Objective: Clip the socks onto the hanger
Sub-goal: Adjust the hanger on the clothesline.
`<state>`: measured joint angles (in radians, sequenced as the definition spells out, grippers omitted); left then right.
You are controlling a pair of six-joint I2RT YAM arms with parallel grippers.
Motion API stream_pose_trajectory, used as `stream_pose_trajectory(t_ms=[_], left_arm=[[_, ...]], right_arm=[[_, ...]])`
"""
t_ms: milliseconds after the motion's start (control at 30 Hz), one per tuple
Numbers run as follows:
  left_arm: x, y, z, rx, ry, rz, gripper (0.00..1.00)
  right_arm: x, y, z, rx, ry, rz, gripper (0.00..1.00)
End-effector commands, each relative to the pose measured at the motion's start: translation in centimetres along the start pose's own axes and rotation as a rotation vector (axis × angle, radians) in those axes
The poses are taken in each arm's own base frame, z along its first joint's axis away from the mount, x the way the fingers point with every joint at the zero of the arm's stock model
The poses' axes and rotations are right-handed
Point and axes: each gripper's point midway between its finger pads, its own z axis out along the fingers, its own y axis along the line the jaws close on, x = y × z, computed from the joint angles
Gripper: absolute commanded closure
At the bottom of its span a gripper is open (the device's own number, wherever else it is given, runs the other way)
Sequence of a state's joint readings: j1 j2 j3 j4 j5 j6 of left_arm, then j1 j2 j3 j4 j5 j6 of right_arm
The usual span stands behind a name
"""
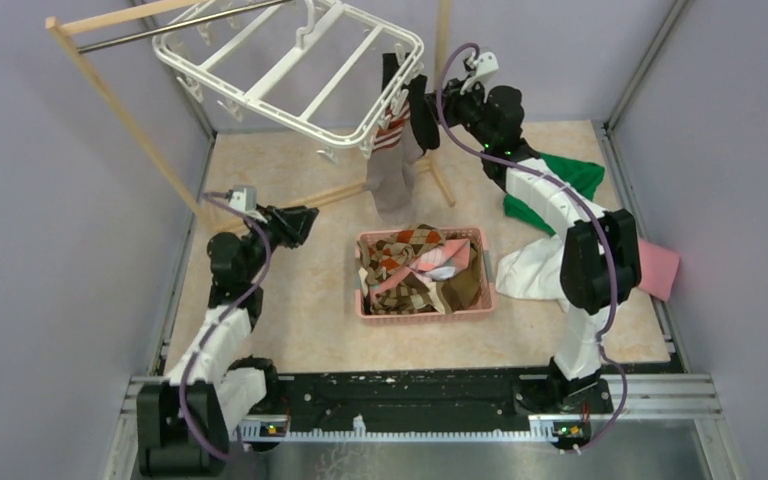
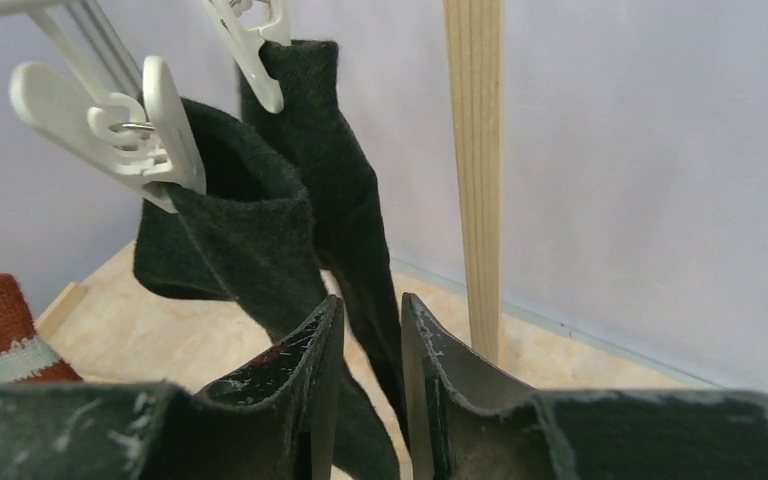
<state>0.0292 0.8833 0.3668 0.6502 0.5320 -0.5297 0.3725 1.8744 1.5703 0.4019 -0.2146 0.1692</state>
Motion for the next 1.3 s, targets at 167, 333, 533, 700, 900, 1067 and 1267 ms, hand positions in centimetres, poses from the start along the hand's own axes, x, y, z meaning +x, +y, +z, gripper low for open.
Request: stream_pose_trajectory(t_ms=[167,333,533,700,900,1067,1267], left_arm=[[-0.3,-5.2,7.2,0.27,-0.015,0.039,0.51],[1.2,-6.3,9.2,0.312,0.004,0.018,0.51],[1.8,-7.1,10.3,0.345,0.02,0.016,0.51],[1.9,-7.5,10.6,0.358,0.025,0.018,0.51],[2.1,-7.6,10.4,0.357,0.029,0.015,0.51],[2.1,-7.8,10.2,0.36,0.031,0.014,0.5],[1.7,-8.1,9.7,0.363,0.025,0.022,0.46]], right_arm=[[-4.3,2.0,-1.5,-0.081,-0.068,0.002,0.73],[-4.4,2.0,-1.9,-0.093,-0.063,0.005,0.73],[-4.8,2.3,-3.3,-0.133,-0.062,-0.003,0.73],[-4.8,2.4,-4.7,-0.157,-0.052,0.006,0.72],[-4.8,2.3,-7.0,-0.18,-0.036,-0.004,0.69],[-4.6,3.5,-9.3,-0.262,-0.007,-0.02,0.66],[-4.1,5.9,-12.8,-0.418,0.037,-0.044,0.59]])
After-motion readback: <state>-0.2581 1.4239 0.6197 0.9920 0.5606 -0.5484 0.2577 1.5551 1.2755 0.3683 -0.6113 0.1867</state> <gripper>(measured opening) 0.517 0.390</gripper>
